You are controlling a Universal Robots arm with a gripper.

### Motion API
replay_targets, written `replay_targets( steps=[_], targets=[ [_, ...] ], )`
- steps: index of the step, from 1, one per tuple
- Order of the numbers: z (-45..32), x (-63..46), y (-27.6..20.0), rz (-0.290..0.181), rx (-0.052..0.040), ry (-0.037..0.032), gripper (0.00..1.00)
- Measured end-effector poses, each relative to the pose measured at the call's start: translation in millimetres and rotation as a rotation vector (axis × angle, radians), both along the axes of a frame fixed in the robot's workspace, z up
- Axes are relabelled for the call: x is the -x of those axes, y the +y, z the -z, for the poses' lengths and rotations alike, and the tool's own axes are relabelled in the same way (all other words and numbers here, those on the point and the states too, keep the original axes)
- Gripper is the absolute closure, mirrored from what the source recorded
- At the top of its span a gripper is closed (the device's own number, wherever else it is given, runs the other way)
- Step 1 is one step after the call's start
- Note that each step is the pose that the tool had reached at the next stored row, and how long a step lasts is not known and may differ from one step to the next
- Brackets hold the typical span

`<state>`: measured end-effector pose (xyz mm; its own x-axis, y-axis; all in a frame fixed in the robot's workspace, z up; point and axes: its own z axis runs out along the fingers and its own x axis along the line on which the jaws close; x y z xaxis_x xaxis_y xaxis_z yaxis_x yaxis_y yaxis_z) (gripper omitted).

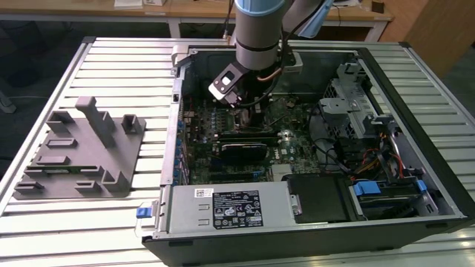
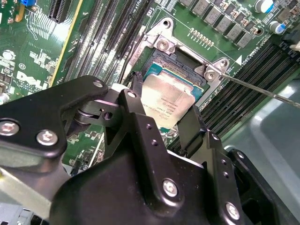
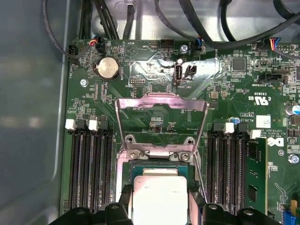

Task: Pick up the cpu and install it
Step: 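Place the cpu into insertion slot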

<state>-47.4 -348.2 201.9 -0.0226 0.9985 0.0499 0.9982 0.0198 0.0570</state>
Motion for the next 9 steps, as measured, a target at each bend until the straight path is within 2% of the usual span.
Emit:
replay_targets(
  steps=[4, 9],
  targets=[
    [2.0, 0.0, 0.0, 0.000, -0.0012, 0.0000, 0.45],
    [3.5, 0.0, 0.0, 0.000, -0.0080, -0.0001, 0.45]
  ],
)
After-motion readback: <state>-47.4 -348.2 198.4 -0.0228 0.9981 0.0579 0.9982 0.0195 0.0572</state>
